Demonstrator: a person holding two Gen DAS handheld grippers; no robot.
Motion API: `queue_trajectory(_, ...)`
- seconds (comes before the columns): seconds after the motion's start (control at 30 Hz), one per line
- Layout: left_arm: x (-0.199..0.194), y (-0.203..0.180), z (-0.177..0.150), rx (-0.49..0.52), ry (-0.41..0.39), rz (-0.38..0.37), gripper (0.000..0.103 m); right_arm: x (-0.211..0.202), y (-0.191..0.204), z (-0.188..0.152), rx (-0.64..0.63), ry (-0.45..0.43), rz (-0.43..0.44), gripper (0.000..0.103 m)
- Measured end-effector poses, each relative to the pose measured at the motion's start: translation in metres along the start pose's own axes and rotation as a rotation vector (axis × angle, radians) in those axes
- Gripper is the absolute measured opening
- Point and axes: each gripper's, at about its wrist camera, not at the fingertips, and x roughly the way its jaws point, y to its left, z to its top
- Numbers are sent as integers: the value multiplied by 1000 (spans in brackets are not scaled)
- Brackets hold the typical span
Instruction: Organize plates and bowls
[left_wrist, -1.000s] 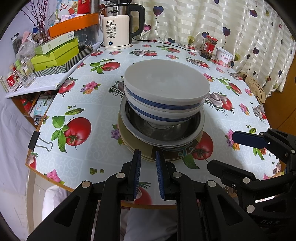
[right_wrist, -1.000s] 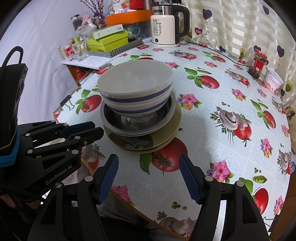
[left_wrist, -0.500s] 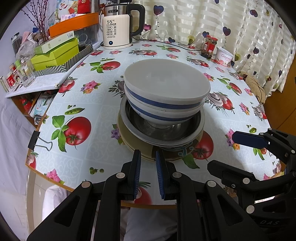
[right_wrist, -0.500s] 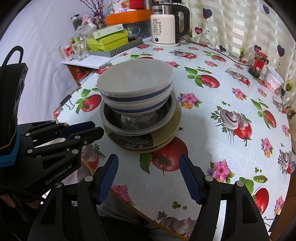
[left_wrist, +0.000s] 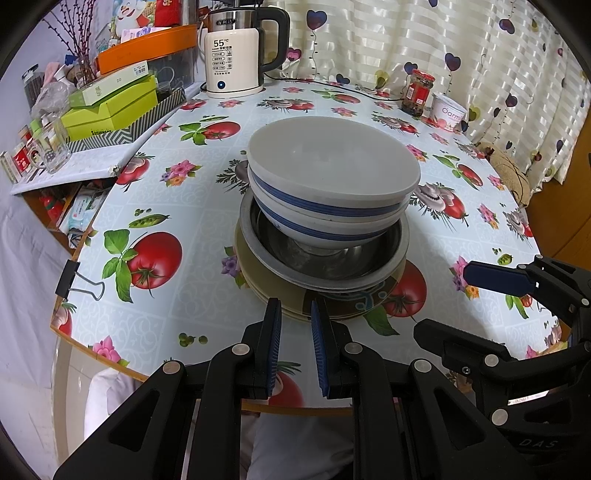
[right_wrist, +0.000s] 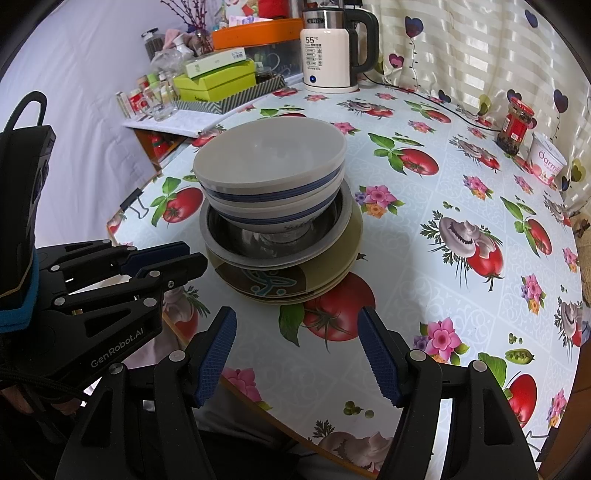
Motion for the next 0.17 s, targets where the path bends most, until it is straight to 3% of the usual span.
queue_trajectory(0.17,0,0,-2,0,-5,-1,17,0,0,0,1,0,-1,69)
